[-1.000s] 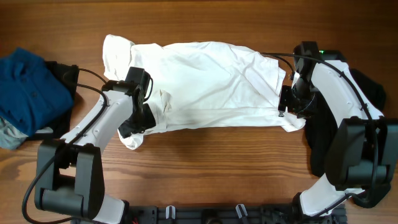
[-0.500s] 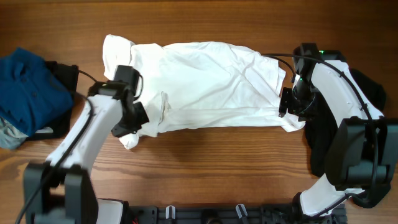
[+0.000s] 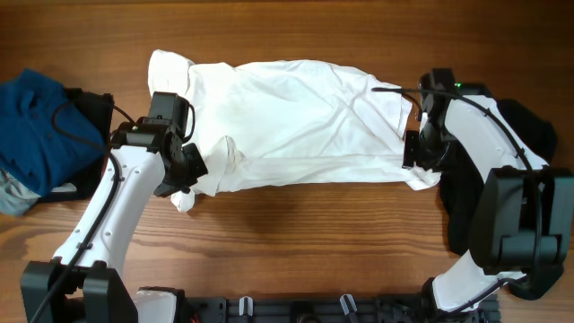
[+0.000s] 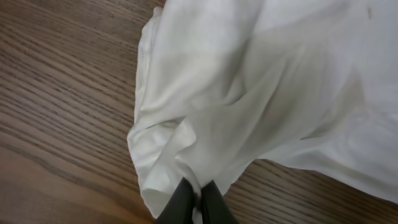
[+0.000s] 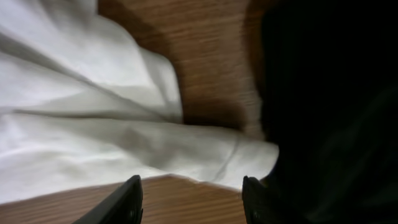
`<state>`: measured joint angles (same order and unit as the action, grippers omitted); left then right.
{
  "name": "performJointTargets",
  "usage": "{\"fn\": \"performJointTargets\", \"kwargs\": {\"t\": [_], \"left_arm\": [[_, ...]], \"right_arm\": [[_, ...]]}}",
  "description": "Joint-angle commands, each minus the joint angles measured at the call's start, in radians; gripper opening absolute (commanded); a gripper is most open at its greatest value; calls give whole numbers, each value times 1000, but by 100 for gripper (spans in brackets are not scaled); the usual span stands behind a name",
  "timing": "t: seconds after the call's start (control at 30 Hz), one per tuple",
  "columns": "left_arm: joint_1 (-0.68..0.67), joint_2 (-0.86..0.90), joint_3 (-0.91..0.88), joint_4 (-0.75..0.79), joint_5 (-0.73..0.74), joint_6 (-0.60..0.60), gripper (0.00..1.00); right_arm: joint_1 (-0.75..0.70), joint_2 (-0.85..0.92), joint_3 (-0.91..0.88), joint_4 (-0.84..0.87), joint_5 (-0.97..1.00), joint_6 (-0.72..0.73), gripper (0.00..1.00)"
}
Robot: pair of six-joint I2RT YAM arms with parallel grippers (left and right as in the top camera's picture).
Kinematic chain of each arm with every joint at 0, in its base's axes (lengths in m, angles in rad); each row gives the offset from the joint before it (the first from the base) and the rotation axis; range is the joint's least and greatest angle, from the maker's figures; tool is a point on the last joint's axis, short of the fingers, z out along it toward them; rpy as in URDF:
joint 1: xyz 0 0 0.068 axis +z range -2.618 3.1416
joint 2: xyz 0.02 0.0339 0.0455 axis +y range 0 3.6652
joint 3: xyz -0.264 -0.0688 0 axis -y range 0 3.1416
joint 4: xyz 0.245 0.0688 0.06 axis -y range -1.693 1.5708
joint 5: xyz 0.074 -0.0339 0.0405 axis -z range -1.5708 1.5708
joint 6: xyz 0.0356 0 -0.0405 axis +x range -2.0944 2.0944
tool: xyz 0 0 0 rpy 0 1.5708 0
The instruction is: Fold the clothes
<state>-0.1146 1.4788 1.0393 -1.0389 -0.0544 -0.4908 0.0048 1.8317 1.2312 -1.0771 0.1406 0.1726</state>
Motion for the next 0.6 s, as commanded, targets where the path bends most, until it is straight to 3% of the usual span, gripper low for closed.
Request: {"fn": "performJointTargets", "kwargs": {"t": [0.0, 0.57], "left_arm": [[6, -11, 14, 10, 5, 23, 4], [6, -11, 14, 15, 5, 24, 4]], "right_arm": [[-3, 11, -13, 51, 154, -89, 52], [-2, 11, -24, -11, 16, -313, 52]]}}
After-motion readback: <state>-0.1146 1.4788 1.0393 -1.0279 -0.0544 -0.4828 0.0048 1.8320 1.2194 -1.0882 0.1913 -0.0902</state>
